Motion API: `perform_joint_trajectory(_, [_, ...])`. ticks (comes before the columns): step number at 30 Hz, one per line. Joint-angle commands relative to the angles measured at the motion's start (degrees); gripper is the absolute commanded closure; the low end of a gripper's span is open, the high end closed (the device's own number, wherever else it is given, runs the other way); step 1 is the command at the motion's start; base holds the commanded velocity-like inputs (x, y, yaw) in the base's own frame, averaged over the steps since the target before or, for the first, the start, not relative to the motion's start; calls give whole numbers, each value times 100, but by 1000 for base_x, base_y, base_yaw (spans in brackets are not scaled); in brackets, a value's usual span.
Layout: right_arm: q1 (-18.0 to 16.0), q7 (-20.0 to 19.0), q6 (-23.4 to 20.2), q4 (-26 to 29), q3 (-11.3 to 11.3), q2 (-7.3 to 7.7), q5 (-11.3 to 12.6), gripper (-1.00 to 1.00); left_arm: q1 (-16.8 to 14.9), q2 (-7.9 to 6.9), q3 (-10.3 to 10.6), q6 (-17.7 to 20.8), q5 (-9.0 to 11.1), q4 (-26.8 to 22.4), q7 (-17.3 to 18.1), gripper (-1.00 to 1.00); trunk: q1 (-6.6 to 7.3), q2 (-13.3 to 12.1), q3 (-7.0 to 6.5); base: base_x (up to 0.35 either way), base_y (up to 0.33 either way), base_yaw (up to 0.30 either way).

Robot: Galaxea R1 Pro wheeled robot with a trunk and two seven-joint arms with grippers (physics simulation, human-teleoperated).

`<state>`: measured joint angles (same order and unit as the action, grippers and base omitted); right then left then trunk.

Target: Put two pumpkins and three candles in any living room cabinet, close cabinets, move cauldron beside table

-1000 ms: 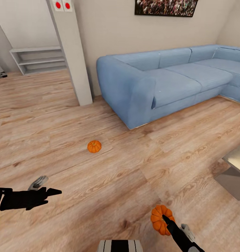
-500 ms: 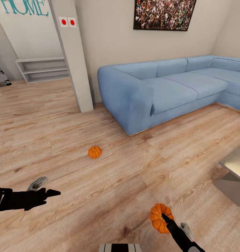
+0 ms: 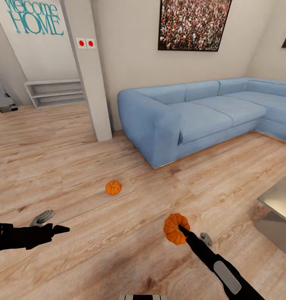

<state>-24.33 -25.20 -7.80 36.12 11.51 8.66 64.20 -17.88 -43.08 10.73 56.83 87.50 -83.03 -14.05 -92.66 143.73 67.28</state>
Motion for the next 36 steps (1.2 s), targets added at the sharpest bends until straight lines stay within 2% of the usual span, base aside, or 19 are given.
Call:
perform_joint_trajectory(1, [0, -7, -107, 67, 32, 74, 57, 100, -5, -5, 9, 4, 58, -7, -56, -100, 3, 0, -18, 0, 0, 0])
perform_joint_trajectory(5, [21, -59, -683, 733, 36, 518, 58, 100, -5, -4, 33, 5, 57, -31, -55, -100, 14, -5, -107, 0, 0, 0])
perform_joint_trajectory(9, [24, -32, -966, 1145, 27, 675, 58, 100, -5, -11, 30, 4, 51, -30, -60, -100, 24, -10, -195, 0, 0, 0])
perform_joint_trajectory(13, [24, 145, -1135, 1471, 1, 708, 56, 100, -5, -23, 20, 4, 40, -7, -62, -100, 34, -16, -284, 0, 0, 0])
perform_joint_trajectory(17, [25, 525, -1197, 1750, -1, 697, 54, 100, -5, -44, 7, 4, 23, 9, -68, -100, 45, -21, -372, 0, 0, 0])
perform_joint_trajectory(21, [25, 805, -1482, 1820, -28, 694, 44, 100, -5, -40, -10, 2, -305, 14, -65, -100, 55, -26, -461, 0, 0, 0])
perform_joint_trajectory(23, [25, 1125, -1541, 1827, -26, 694, 44, 100, -5, -35, -15, -4, -403, 9, -64, -100, 60, -29, -505, 0, 0, 0])
perform_joint_trajectory(24, [25, 1428, -1571, 1841, -22, 689, 47, 100, -5, -30, -16, -9, -436, 8, -63, -100, 63, -30, -528, 0, 0, 0])
perform_joint_trajectory(27, [11, 1887, -1598, 2092, 9, 673, 41, 100, -5, -28, -78, -13, -465, 6, -63, -100, 70, -34, -594, 0, 0, 0])
perform_joint_trajectory(32, [7, 2306, -1634, 2367, -11, 683, -338, 100, -5, -38, -306, -14, -562, 10, -71, -100, 83, -41, -705, 0, 0, 0])
perform_joint_trajectory(36, [7, 2396, -1673, 2905, -7, 688, -434, 100, -5, -36, -335, -14, -763, 14, -71, -100, 94, -46, -793, 0, 0, 0])
